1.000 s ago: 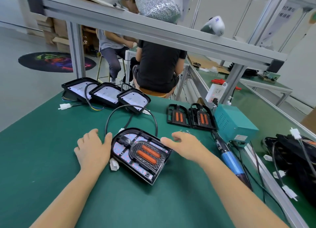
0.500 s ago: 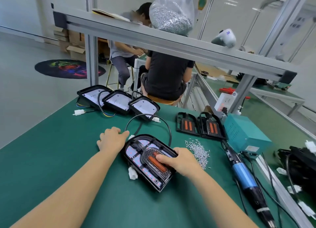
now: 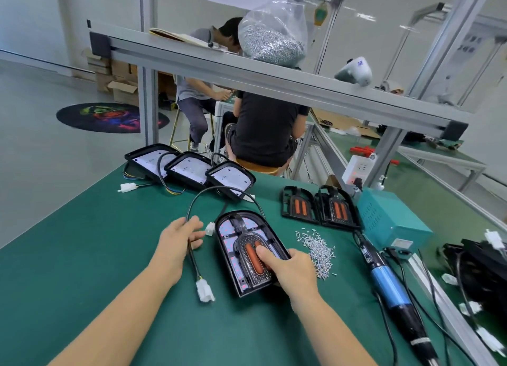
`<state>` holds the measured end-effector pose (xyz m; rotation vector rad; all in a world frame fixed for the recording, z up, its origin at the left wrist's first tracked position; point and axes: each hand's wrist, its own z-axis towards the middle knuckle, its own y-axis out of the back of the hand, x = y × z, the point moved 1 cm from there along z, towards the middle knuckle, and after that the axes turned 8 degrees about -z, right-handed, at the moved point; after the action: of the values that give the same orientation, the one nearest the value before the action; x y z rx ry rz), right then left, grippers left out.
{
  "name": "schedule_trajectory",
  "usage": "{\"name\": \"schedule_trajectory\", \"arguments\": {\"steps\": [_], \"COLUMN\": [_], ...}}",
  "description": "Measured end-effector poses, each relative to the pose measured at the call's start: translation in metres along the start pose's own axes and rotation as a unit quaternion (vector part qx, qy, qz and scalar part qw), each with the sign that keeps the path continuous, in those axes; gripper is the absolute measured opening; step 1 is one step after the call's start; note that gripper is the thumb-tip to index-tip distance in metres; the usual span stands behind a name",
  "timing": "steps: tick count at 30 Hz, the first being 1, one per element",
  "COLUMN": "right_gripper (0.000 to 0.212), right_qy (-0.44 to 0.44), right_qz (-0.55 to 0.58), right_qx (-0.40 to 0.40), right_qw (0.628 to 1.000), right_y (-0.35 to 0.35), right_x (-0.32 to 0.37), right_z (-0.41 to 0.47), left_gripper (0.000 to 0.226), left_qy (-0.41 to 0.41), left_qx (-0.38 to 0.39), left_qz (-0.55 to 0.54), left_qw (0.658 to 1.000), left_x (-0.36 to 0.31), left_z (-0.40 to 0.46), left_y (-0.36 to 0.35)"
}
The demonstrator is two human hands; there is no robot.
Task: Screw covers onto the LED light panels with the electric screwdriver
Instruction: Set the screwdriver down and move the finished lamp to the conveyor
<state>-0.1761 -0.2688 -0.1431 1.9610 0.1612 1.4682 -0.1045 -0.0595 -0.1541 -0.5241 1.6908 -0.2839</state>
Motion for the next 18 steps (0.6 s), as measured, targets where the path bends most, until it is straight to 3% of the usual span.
{"name": "schedule_trajectory", "arguments": {"steps": [6,9,14,16,18], "right_gripper": [0.043,0.038,0.028,0.034,0.057], "right_qy": [-0.023,-0.019,-0.007,-0.001,-0.019], "right_qz": [0.046,0.086,0.163,0.18,0.211], "right_qx": [-0.013,0.018,0.06,0.069,0.081], "right_qw": [0.999,0.996,0.985,0.981,0.974], "right_y": [-0.017,-0.028,-0.031,-0.025,-0.019], "right_x": [0.013,0.017,0.014,0.014,0.018], "right_z": [-0.006,-0.013,-0.02,-0.02,-0.02], "left_gripper": [0.039,0.051,0.043,0.04,0.04], "left_qy": [0.0,0.007,0.011,0.006,0.005], "left_qx": [0.137,0.098,0.07,0.091,0.129], "left_qz": [-0.003,-0.026,-0.103,-0.113,-0.129], "left_qw": [0.991,0.995,0.992,0.989,0.983], "left_x": [0.011,0.014,0.012,0.01,0.007], "left_z": [-0.053,-0.056,-0.049,-0.046,-0.044], "left_y": [-0.017,-0.027,-0.029,-0.027,-0.026]}}
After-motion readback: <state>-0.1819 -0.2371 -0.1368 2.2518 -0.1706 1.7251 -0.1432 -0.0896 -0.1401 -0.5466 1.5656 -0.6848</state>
